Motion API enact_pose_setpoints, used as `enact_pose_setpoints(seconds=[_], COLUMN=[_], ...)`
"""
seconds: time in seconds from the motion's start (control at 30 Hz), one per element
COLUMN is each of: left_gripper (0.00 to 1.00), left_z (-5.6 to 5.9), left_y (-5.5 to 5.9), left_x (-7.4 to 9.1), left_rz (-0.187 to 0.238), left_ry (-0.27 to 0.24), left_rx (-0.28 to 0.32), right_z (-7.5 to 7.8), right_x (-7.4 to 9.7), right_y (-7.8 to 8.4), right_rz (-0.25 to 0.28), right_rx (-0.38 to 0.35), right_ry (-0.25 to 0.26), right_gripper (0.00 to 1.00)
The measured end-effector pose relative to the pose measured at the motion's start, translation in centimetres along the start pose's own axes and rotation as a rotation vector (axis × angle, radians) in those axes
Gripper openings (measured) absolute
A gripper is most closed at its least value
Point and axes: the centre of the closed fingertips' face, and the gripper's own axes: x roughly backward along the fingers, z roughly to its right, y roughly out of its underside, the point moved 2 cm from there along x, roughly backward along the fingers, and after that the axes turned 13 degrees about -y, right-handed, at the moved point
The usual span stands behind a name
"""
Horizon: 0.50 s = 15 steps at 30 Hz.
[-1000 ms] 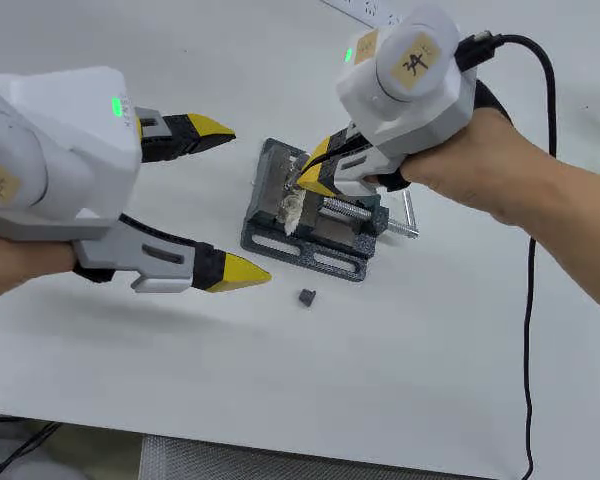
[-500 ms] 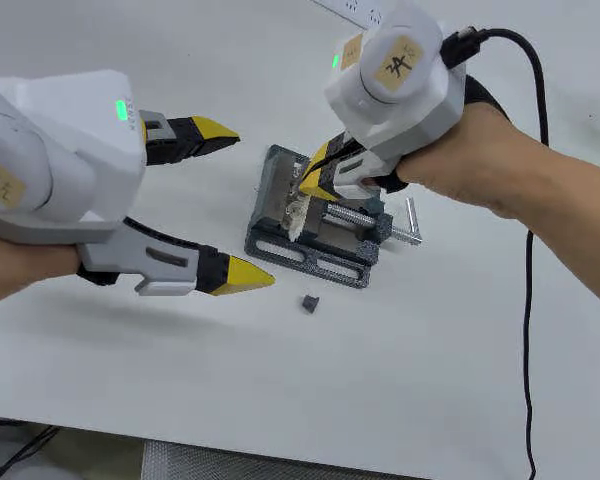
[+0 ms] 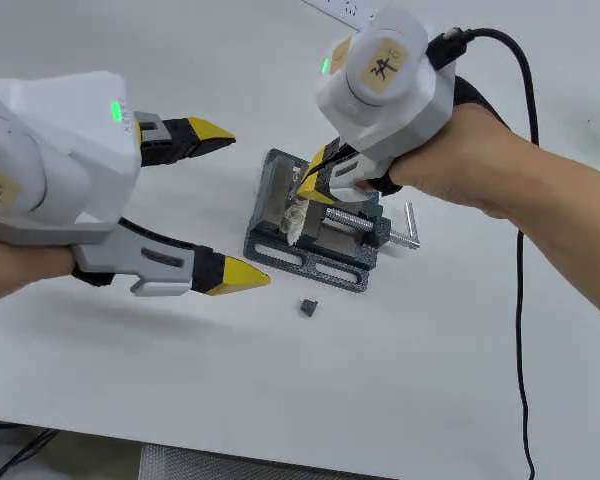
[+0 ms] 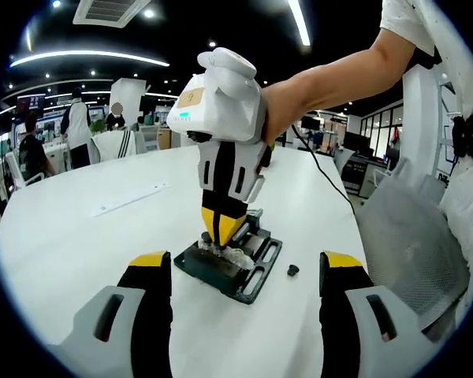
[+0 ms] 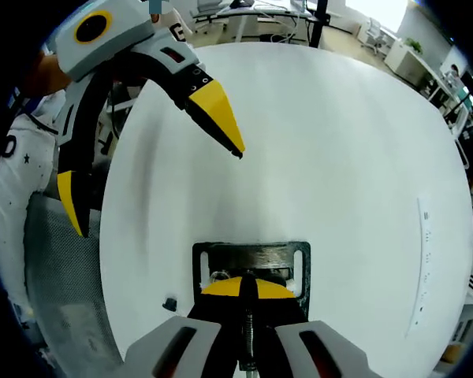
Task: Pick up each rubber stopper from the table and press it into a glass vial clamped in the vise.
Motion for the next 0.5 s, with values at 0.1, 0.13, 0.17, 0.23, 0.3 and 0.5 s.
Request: enact_pose_setpoints(seconds=[0.1,0.13,0.17,0.23,0.3,0.5], left_gripper=[0.75,0.75,0.75,0.75,0.75,0.75], left_z=[0.02,0.04,0.06,0.11,0.12,0.17], left_y=[-0.05,-0.09,-0.14,-0.21,-0.2,-0.36], left_x=[-0.05,-0.06,-0.06,-0.06,-0.05,0.09], left_rz=[-0.001,0.0,0.0,0.001,0.001,0.002], left_ry=[0.0,0.0,0.0,0.0,0.0,-0.002], left_rx=[-0.003,-0.003,-0.003,-0.004,-0.005,-0.014], right_z=[-0.2,-0.28,-0.36,-0.39,-0.51,-0.63], right_x=[-0.02,-0.02,0.01,0.04,0.03,-0.04], right_y=[0.03,0.02,-0.07,-0.04,0.04,0.15], right_rz=[-0.008,-0.012,-0.012,-0.006,0.0,0.033], right_rx=[0.018,0.027,0.029,0.03,0.037,0.064], right_ry=[0.01,0.014,0.016,0.016,0.021,0.062], right_gripper=[0.0,0.0,0.0,0.0,0.0,0.0])
